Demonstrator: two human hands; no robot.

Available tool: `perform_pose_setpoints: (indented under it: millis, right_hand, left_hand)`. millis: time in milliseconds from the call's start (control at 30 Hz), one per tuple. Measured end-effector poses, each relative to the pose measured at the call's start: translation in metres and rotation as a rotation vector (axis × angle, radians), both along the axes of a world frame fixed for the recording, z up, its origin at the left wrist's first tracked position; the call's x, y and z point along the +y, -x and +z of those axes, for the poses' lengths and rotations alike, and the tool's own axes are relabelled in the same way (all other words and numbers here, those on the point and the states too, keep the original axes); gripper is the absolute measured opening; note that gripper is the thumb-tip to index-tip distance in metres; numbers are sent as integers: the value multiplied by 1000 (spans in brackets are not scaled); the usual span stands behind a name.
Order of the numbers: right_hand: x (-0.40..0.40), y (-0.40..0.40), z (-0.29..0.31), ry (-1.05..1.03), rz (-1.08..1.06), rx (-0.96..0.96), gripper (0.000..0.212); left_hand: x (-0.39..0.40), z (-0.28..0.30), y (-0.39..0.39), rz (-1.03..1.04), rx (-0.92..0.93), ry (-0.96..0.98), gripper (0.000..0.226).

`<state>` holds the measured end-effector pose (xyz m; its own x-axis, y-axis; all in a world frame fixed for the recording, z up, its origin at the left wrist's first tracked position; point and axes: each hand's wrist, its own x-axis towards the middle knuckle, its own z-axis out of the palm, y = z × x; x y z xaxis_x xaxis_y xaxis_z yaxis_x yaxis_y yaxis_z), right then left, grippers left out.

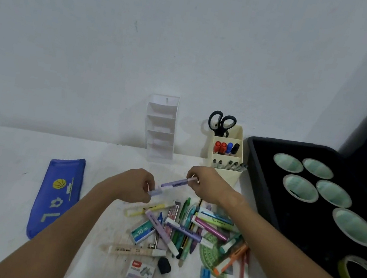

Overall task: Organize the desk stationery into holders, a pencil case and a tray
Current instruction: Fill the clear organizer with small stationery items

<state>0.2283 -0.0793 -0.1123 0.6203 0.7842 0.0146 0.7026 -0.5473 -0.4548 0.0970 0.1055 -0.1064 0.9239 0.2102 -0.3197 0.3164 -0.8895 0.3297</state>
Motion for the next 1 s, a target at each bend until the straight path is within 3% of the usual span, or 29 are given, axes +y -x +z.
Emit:
perform_pose_setpoints:
  millis: [67,200,233,400,500,667,900,1000]
  right_hand:
    - [-5,2,21,-128,-23,17,19]
    - [-4,0,59,-372,-66,21,20]
    - [0,-2,70,-430,-71,22,19]
    - [22,-5,121,-612,-52,-10,11]
    - [36,-11,140,-607,38,-87,26]
    - [62,-24,136,-539,94,-117,31]
    - [100,-34,101,-379,0,-236,24]
    - [114,-33,94,-327,-50,-288,25]
  left_hand:
    - [4,17,1,104,-100,-7,24]
    - [9,62,3,250,-430,299,72]
    - [11,75,2,259,-521,308,72]
    - [18,126,-14,263,-951,323,8]
    - [23,141,-27,279,-1119,255,4]
    - [39,132,-48,268,-1077,26,10]
    - [51,95,-58,228,-1001,-113,17]
    - [55,88,-60,268,-936,-144,7]
